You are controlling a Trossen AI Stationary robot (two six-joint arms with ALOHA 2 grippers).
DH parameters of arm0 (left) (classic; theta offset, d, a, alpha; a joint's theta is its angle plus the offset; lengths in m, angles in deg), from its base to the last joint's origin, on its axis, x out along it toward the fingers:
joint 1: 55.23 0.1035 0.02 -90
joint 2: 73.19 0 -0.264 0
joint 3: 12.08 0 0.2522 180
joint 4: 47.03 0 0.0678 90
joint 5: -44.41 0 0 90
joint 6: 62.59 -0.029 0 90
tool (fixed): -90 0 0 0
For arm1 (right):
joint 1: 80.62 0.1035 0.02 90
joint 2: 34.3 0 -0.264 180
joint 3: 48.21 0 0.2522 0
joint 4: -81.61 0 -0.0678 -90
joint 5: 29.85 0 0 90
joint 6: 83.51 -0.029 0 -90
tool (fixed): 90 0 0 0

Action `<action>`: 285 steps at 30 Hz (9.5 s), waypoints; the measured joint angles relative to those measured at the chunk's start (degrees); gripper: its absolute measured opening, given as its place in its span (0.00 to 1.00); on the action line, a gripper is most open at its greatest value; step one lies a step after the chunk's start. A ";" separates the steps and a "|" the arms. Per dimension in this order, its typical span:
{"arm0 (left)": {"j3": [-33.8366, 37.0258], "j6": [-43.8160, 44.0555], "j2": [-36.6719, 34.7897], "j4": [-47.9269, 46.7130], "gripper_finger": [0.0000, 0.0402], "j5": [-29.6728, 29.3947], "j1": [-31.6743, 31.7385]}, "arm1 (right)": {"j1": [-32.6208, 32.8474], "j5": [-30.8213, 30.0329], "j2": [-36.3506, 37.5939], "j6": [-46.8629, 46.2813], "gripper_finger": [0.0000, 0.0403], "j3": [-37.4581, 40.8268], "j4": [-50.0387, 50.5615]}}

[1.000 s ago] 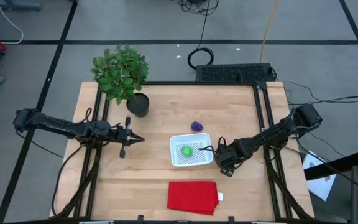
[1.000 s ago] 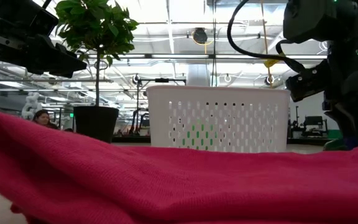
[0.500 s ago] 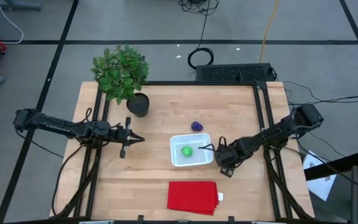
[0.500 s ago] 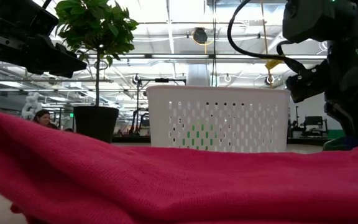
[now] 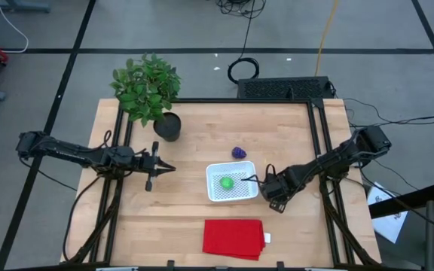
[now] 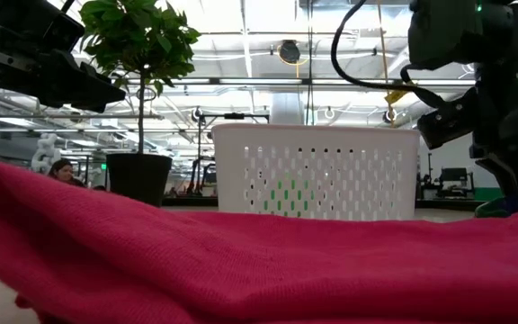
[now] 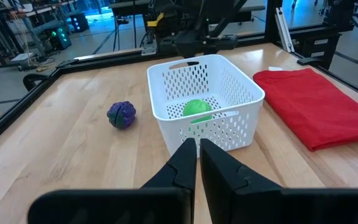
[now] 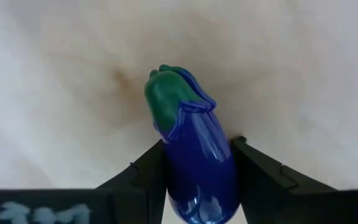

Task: Pick and placing Produce into tupperware
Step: Put the violet eggplant into the white bin, then put the violet grape into the white bin

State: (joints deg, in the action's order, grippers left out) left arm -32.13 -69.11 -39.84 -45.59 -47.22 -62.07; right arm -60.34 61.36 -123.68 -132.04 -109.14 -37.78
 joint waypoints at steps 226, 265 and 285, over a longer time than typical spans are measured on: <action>0.02 0.87 0.02 -1.66 0.06 -0.39 0.00 | -14.54 3.13 -12.28 60.75 0.44 -27.88 -9.90; 0.02 1.28 0.02 0.52 0.06 0.02 -0.01 | -11.79 0.23 2.98 53.72 0.00 -28.03 -12.51; 0.02 1.73 0.02 -0.45 0.06 0.02 -0.05 | -9.99 -7.51 23.53 48.64 0.00 -23.87 -14.24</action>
State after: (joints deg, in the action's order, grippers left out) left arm -32.11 -67.39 -39.83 -46.03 -47.20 -62.12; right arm -70.32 53.86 -100.15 -83.40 -133.00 -52.02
